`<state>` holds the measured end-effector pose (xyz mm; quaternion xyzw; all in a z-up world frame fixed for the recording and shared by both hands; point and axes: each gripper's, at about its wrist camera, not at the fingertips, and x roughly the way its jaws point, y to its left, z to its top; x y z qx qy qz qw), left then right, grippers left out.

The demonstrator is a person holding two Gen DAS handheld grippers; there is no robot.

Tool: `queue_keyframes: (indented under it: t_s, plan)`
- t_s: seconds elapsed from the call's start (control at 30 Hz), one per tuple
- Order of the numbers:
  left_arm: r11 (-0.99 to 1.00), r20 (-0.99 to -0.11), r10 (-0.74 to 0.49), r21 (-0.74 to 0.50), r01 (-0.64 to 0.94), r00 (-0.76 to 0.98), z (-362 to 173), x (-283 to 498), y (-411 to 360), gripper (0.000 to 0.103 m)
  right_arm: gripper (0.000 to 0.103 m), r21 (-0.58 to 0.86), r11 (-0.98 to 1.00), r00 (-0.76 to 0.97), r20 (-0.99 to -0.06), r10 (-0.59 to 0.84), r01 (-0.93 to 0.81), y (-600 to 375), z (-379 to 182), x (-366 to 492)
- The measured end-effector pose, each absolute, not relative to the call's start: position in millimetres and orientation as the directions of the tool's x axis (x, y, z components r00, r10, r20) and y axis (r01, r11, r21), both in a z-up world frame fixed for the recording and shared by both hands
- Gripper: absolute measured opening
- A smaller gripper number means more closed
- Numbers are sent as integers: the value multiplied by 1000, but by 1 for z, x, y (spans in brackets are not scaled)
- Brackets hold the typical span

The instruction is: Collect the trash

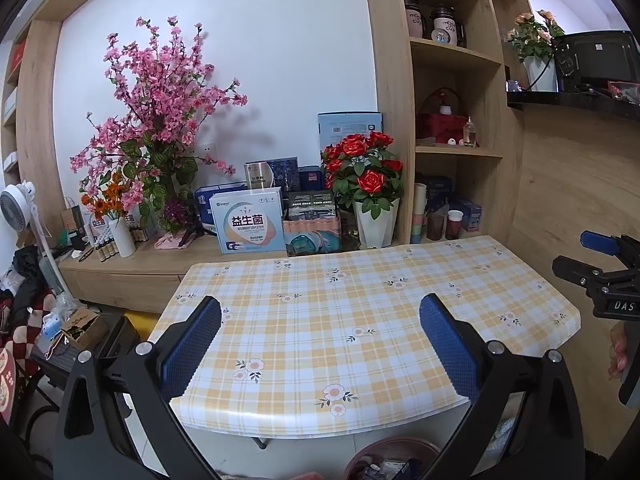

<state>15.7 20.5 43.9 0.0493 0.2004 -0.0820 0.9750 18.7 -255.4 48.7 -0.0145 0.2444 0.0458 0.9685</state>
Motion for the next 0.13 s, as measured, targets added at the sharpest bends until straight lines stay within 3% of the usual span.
queue_keyframes:
  t_s: [0.13]
  plan:
    - [983,-404,-136,56,173,905,43,16,22,97,97,-5,996,876,-475,80,-93,-256,49,19]
